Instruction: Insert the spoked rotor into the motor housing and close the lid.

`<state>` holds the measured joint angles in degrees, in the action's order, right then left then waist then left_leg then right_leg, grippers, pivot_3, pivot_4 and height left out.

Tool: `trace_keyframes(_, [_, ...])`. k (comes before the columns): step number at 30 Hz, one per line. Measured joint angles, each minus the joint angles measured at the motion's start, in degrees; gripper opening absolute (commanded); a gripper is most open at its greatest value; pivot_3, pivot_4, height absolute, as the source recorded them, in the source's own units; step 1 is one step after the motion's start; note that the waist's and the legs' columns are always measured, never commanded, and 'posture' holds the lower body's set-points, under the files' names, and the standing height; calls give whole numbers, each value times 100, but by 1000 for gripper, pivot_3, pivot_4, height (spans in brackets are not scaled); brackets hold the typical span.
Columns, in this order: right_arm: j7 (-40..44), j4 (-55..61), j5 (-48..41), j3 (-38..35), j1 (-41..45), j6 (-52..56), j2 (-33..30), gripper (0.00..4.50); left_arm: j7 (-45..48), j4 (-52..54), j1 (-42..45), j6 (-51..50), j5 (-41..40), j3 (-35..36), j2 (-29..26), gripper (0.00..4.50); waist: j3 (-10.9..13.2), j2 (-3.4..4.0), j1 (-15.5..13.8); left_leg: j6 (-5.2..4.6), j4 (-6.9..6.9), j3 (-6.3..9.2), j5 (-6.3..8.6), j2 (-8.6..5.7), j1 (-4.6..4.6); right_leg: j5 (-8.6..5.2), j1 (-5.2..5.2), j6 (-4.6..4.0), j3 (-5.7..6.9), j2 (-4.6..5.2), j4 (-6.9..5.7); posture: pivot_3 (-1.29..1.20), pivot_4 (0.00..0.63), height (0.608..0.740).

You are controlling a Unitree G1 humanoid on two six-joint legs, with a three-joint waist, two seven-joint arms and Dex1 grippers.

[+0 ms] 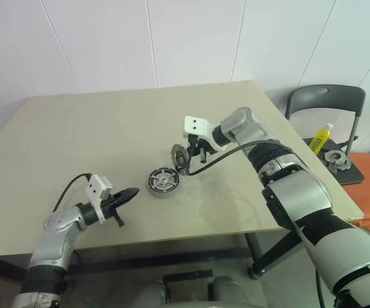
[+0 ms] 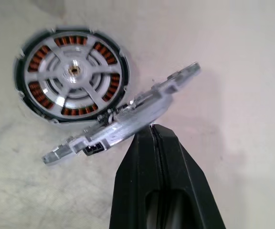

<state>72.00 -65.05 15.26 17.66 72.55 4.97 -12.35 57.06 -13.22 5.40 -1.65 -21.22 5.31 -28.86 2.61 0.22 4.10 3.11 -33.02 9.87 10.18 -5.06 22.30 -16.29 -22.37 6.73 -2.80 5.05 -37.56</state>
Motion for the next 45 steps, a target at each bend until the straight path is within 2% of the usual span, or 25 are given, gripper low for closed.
trace_keyframes(5, [423, 470, -340, -135, -64, 454, 4, 16, -9, -29, 5, 39, 53, 0, 0, 0, 0, 0, -4, 0, -1, 0, 0, 1, 1, 1, 1, 2, 0, 1, 0, 0, 0, 740])
trace_keyframes(11, [475, 1231, -712, -253, -559, 1140, 45, 16, -34, -88, 30, 98, 82, 1, 3, 0, -2, -3, -11, 0, -4, 0, 0, 1, 1, 1, 2, 1, 0, 1, 0, 0, 0, 740])
trace_keyframes(20, [-198, 2691, -995, -220, -2143, 2153, 338, 16, -84, -169, 87, 203, 98, 9, 6, 0, -5, -7, -16, 0, -6, 0, 0, 1, 1, 6, 2, 12, 0, 2, 0, 0, 0, 740])
trace_keyframes(25, [-562, 3247, -1160, -197, -2649, 2597, 463, 16, -92, -178, 87, 225, 104, 8, 7, 0, -5, -7, -17, 1, -10, 0, 1, 1, 1, 5, 3, 9, 0, 2, 0, 0, 0, 740])
trace_keyframes(32, [-1055, 3316, -1440, -329, -2680, 2702, 525, 16, -94, -204, 90, 245, 130, 7, 6, 0, -5, -8, -16, 1, -12, -1, 1, 2, 1, 1, 5, -1, 1, 1, 0, 0, 0, 740])
trace_keyframes(38, [-625, 3554, -2299, -741, -2480, 2774, 520, 16, -94, -297, 133, 265, 197, 1, 18, 0, -5, -7, -14, 0, -12, -1, 0, 2, 2, 7, 5, 10, 1, 2, 1, 0, 0, 740])
trace_keyframes(44, [-910, 3526, -2611, -1012, -2216, 2517, 582, 16, -96, -369, 174, 323, 215, -4, 80, 0, -5, -7, -15, 2, -12, -1, 1, 2, 1, 1, 5, 0, 3, 2, 1, 0, 0, 740])
trace_keyframes(45, [-1049, 3468, -2574, -1003, -2199, 2415, 604, 183, -97, -371, 184, 325, 225, -4, 84, 0, -5, -7, -15, 2, -11, -2, 1, 2, 2, 1, 4, -1, 3, 2, 1, 0, 0, 740])
